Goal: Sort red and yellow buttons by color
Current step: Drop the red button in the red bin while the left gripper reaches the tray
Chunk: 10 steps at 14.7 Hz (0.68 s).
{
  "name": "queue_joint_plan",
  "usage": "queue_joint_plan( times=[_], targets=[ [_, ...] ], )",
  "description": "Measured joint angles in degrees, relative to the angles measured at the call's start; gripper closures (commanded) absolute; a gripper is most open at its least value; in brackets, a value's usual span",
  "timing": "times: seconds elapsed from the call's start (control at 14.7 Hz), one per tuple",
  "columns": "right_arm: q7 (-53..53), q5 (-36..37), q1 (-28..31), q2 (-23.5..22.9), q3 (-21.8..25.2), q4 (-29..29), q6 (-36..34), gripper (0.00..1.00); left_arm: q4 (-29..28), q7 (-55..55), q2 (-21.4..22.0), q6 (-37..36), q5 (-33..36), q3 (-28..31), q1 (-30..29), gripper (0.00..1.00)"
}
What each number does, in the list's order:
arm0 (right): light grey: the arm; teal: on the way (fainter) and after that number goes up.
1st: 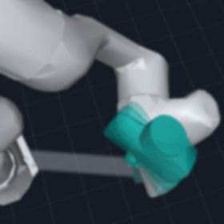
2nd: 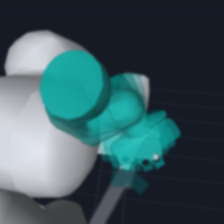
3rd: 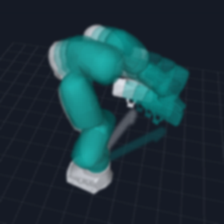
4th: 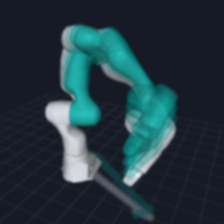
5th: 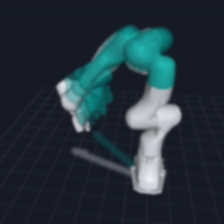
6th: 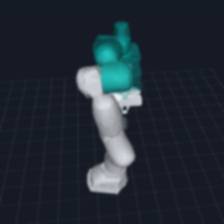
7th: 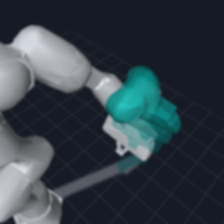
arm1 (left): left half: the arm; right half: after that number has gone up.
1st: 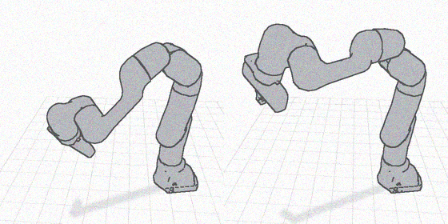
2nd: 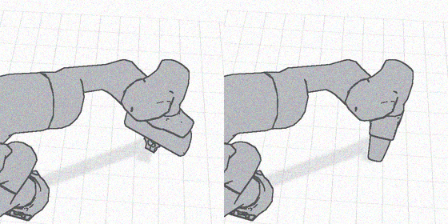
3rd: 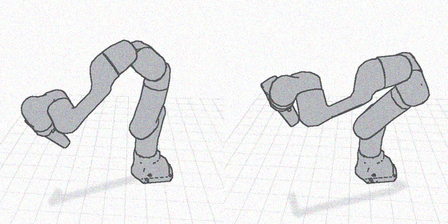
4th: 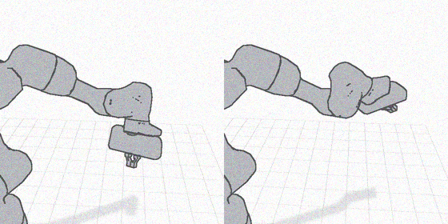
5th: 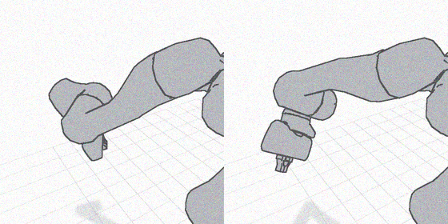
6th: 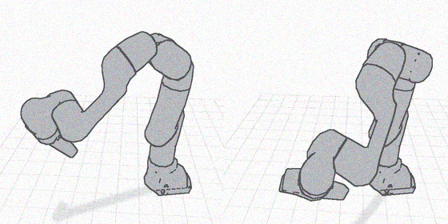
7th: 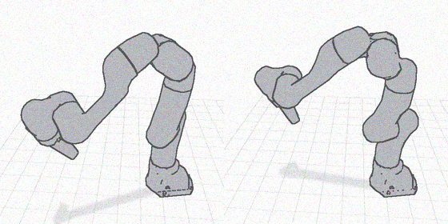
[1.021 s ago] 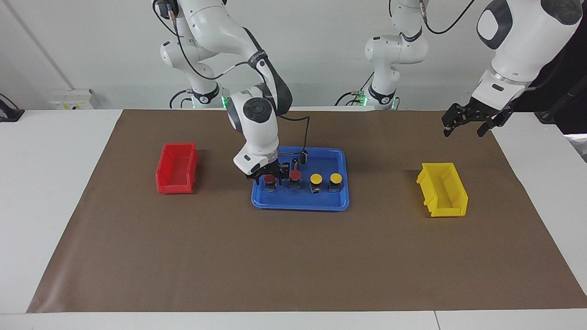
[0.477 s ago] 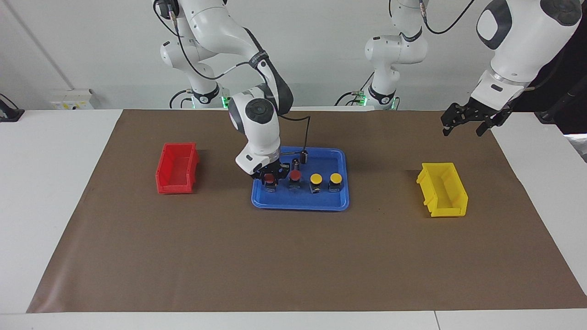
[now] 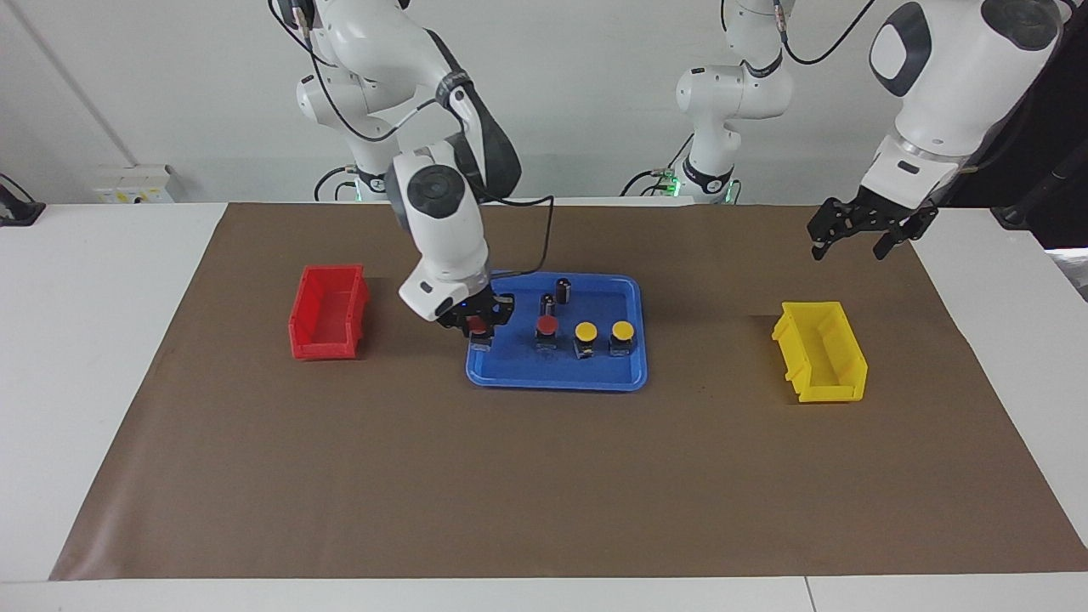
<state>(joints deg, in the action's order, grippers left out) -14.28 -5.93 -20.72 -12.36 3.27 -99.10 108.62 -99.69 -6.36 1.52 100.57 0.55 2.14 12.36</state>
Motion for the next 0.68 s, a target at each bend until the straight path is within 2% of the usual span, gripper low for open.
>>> queue_joint_plan(
  times=[0.14, 0.34, 0.48, 0.68],
  targets=[
    [8.97, -0.15, 6.57, 5.49, 0.28, -1.86, -5.29, 0.79, -5.26, -9.65, -0.80, 8.23, 0.00, -0.45, 6.51, 0.00],
    [19.88, -0.24, 14.94, 13.55, 0.44, -10.98, -6.21, 0.79, -9.62, -20.15, -5.98, 17.96, 0.02, -0.87, 15.07, 0.02],
    [24.77, -0.25, 18.94, 17.28, 0.51, -18.27, -3.54, 0.79, -10.20, -23.18, -9.96, 22.06, 0.03, -0.92, 18.08, 0.08],
    [26.55, -0.22, 20.32, 20.34, 0.45, -27.08, 2.33, 0.79, -10.44, -25.28, -13.72, 26.40, 0.03, -0.90, 20.28, 0.14]
  ],
)
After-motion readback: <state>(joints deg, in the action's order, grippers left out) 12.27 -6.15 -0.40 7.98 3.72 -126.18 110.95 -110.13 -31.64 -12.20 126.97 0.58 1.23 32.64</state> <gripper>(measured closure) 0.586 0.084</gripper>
